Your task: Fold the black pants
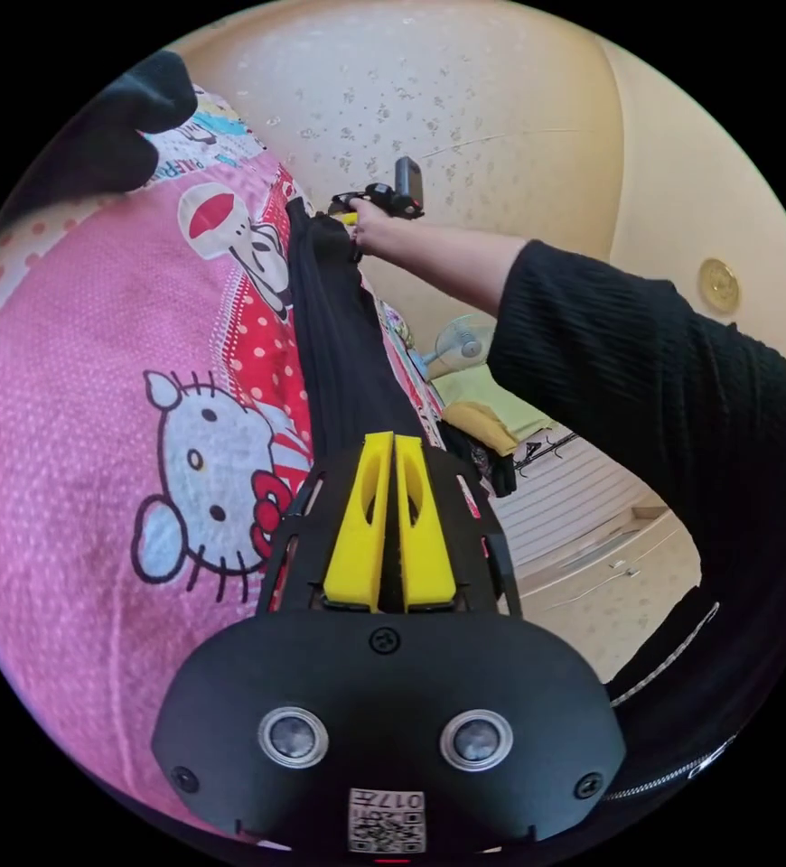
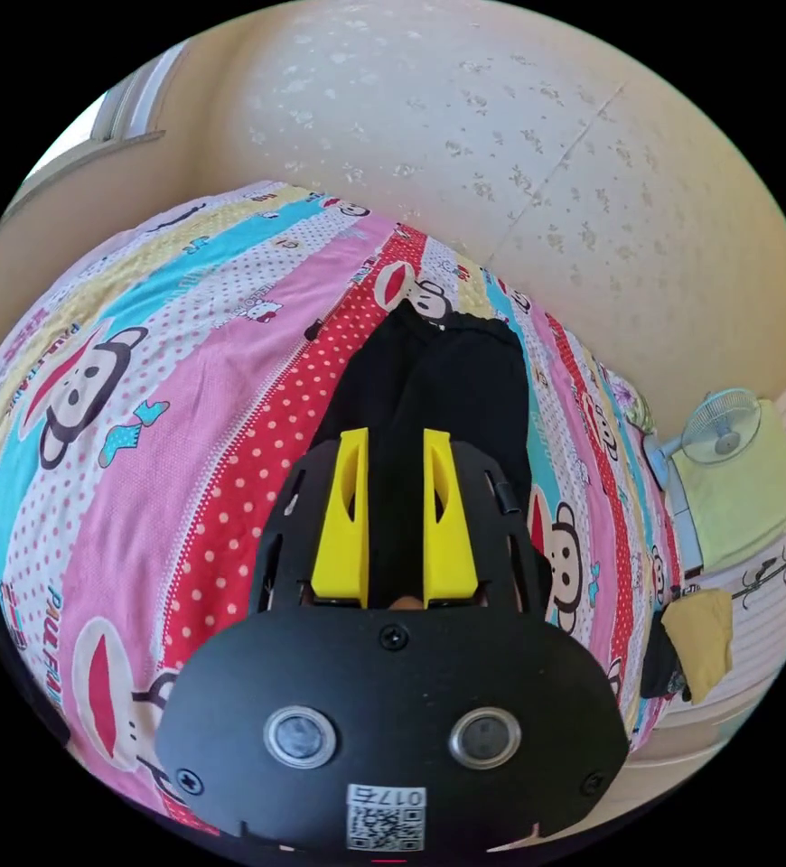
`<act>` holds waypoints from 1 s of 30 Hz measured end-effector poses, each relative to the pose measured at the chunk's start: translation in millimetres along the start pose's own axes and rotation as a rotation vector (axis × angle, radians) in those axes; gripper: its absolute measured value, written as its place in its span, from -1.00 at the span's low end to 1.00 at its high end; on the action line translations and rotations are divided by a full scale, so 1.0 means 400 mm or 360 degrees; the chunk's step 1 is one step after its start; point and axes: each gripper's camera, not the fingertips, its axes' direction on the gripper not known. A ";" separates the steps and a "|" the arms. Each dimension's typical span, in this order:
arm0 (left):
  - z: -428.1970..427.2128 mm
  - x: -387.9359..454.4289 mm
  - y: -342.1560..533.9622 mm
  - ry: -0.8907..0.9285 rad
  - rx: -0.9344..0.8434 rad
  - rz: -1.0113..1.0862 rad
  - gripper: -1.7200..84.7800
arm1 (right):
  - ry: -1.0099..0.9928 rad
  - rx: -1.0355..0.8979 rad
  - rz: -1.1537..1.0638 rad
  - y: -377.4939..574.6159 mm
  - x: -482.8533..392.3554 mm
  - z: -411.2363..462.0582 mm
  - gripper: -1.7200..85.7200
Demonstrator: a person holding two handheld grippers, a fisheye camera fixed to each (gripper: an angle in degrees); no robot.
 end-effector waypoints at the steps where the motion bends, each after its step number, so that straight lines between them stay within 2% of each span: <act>1: -0.002 -0.004 0.001 0.0007 0.0006 -0.0004 -0.97 | 0.0072 -0.0044 -0.0036 -0.020 -0.040 0.025 -0.73; 5: -0.005 -0.028 -0.003 -0.0010 0.0013 -0.0050 -0.98 | 0.0460 -0.0119 -0.0054 -0.020 -0.112 0.089 -0.74; 10: -0.002 -0.041 -0.010 -0.0041 -0.0005 -0.0077 -0.98 | 0.0387 -0.0205 -0.0002 -0.002 -0.106 0.119 -0.79; 15: -0.008 -0.054 -0.012 -0.0042 0.0005 -0.0103 -0.98 | 0.0350 -0.0024 -0.0003 0.024 -0.093 0.067 -0.91; 18: -0.009 -0.058 -0.014 -0.0053 0.0001 -0.0118 -0.98 | 0.0169 0.0176 0.0188 0.030 -0.039 -0.007 -0.93; 20: -0.009 -0.060 -0.015 -0.0058 -0.0001 -0.0128 -0.98 | -0.0108 0.0334 0.0398 0.034 0.010 -0.063 -0.94; 23: -0.014 -0.065 -0.014 -0.0050 0.0013 -0.0145 -0.98 | -0.0329 0.0457 0.0433 0.047 0.025 -0.091 -0.94; 25: -0.015 -0.066 -0.014 -0.0047 0.0014 -0.0150 -0.98 | -0.0415 0.0378 0.0438 0.058 0.023 -0.059 -0.93; 28: -0.013 -0.061 -0.015 -0.0065 0.0004 -0.0150 -0.98 | -0.0455 0.0073 0.0527 0.090 0.025 0.040 -0.91; 30: -0.010 -0.057 -0.017 -0.0087 -0.0002 -0.0158 -0.98 | -0.0541 0.0091 0.0492 0.116 0.032 0.052 -0.88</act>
